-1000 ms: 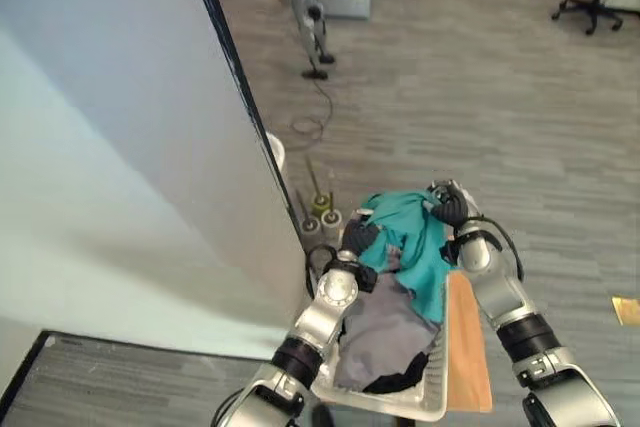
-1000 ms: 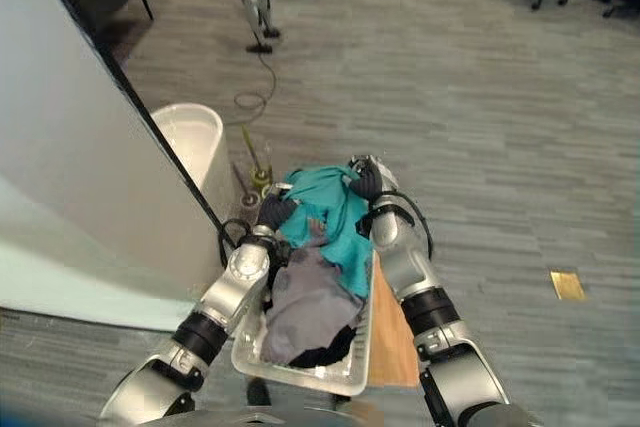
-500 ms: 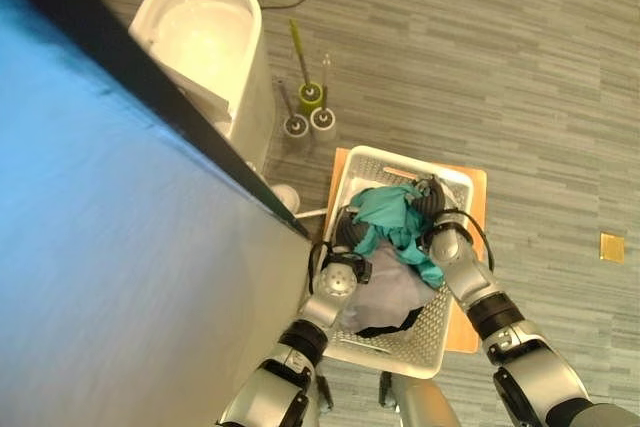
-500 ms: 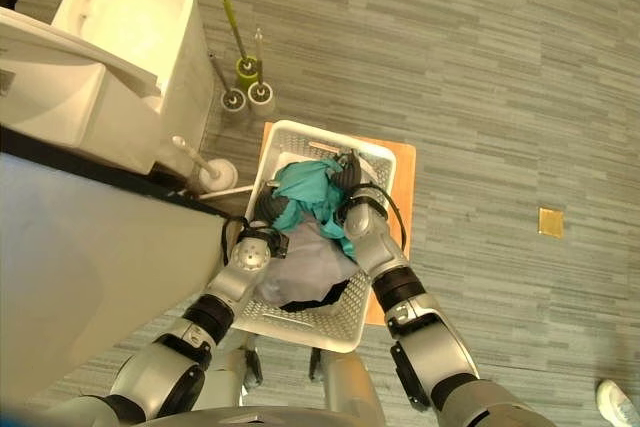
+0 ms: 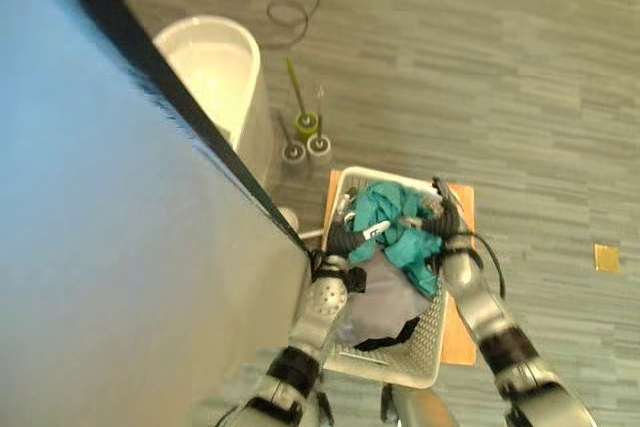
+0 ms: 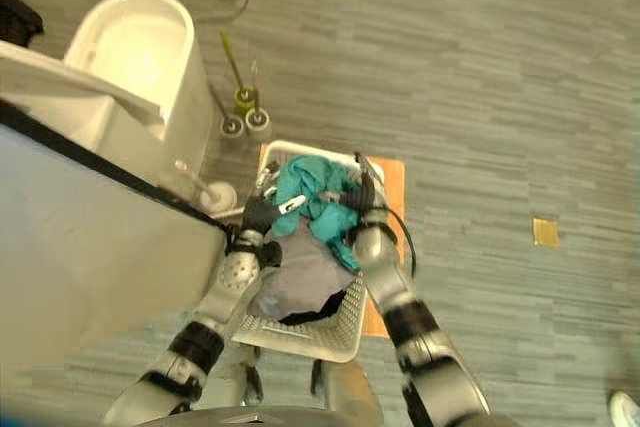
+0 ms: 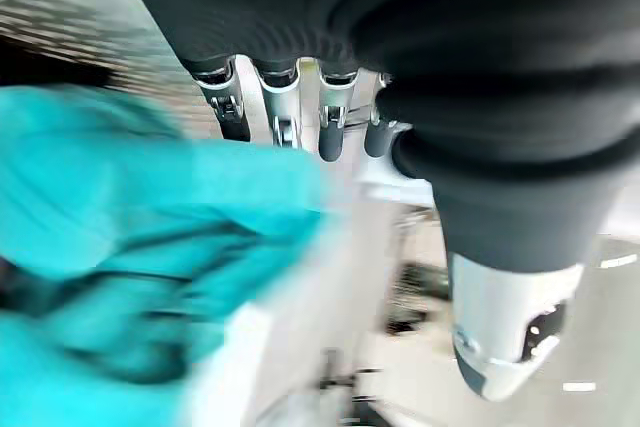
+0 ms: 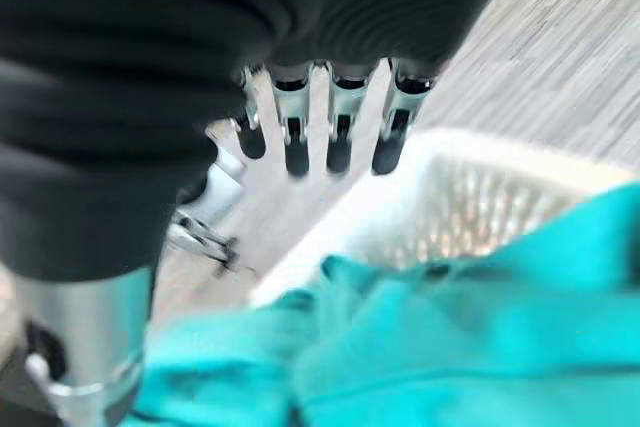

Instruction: Pick up bed clothes into laundry basket.

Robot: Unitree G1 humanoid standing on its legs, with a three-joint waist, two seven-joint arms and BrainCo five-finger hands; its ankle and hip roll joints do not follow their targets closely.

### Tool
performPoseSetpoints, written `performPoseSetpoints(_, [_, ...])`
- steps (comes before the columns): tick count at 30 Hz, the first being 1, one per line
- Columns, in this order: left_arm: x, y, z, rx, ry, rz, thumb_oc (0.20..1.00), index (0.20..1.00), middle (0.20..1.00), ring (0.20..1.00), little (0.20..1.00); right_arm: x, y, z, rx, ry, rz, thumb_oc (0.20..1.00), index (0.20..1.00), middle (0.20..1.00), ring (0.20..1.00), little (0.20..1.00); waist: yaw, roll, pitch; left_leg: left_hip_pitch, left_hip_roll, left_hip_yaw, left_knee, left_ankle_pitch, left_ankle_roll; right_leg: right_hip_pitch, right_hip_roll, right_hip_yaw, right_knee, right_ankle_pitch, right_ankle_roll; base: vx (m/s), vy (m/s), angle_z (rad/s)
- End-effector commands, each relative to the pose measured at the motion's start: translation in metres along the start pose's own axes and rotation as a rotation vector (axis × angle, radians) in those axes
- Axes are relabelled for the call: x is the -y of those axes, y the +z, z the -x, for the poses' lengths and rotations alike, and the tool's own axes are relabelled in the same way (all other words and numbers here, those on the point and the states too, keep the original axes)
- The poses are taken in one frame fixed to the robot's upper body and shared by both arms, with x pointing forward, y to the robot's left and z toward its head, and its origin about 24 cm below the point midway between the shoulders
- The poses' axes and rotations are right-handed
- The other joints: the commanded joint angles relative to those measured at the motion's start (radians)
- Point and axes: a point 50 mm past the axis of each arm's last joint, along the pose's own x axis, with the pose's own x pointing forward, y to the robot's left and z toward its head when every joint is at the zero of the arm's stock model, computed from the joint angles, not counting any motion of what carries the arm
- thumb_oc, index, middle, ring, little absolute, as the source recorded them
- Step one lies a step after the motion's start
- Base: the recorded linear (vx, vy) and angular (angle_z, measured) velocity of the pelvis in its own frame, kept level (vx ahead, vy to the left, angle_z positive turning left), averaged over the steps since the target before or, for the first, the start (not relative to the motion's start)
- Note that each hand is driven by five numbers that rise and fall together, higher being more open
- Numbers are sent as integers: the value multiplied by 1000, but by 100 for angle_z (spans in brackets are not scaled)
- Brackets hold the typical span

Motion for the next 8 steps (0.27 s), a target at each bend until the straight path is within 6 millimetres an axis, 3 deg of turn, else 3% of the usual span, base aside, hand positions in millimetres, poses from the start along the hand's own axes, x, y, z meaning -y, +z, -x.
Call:
performPoseSetpoints(1, [-2,2,2,50,-60,57,1000,1000,1000,1000,1000,4,-18,12,-23,26,-56,1000,1000,1000,1000,1000,-9,11,-81,25,84,-2,5,45,-53,53,-44,-29,15,-24,22,105,-17,-7])
performPoseSetpoints(4, [-19,-30,40,-81,-38,118,1000,1000,1000,1000,1000,6,-57,52,-123,41,-92,1000,1000,1000,1000,1000,-2,30,-113,109,72,-3,5,22,-48,134,-48,-23,15,-38,18,111,-19,-2])
performPoseSetpoints(8, [-19,-55,73,-207,-51,117,1000,1000,1000,1000,1000,4,-67,75,-138,68,-100,1000,1000,1000,1000,1000,5,41,-133,170,60,-9,5,2,-42,196,-46,-23,15,-56,18,70,-12,1])
